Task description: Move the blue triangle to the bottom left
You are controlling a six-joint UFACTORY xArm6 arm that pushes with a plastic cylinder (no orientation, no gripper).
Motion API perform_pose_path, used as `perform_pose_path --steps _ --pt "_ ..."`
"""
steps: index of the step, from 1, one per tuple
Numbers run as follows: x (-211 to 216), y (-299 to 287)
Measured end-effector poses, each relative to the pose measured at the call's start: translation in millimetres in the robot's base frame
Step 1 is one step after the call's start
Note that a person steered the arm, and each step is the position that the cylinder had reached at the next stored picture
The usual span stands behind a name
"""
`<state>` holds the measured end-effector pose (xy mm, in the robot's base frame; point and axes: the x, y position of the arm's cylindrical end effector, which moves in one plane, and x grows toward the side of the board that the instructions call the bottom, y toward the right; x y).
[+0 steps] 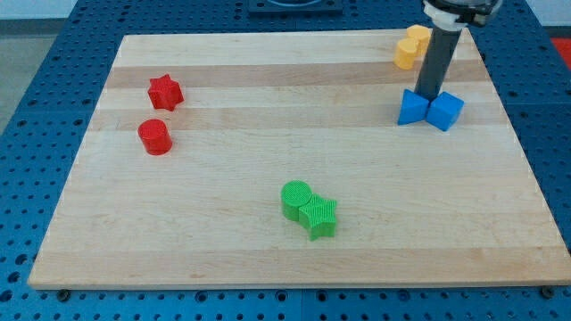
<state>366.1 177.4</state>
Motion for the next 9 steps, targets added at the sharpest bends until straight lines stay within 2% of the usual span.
perform_pose_path --steps 6,9 --pt "73.3 -105.1" --pt "105.6 -118.3"
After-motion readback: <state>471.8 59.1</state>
